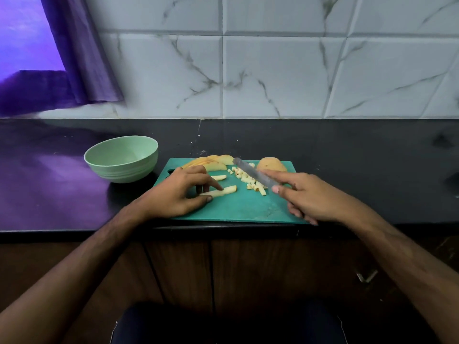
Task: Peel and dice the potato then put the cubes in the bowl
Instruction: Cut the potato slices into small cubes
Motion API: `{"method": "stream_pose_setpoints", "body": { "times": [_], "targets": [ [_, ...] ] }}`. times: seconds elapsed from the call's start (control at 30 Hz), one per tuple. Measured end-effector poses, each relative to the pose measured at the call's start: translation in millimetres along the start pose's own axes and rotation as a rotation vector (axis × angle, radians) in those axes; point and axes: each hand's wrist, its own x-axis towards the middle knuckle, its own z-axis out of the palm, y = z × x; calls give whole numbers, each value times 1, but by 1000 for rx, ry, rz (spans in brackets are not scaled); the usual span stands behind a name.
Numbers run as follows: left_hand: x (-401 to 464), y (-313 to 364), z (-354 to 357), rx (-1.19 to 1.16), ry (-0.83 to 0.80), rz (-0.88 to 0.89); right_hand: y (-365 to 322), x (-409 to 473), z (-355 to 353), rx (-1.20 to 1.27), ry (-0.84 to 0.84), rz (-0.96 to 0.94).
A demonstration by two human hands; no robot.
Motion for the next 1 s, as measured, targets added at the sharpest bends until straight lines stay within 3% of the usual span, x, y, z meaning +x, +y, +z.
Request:
{"method": "stream_pose_setpoints", "body": {
  "times": [0.13,0.4,0.57,0.83,1.0],
  "targets": [
    [-1,1,-1,-50,-53,11,-22,-20,6,-230,-57,-7],
    [-4,3,-2,-1,-126,-1,-28,-37,12,-394,-84,-8],
    [-4,4,-2,17,-131,-12,-27,-40,20,-548,-30,-6],
    [-5,8,-1,32,-129,-14,-30,-35,34,-565,-50,-3],
    [-5,7,-1,43,-124,-9,-32,-33,46,-724,61,-20]
  ]
}}
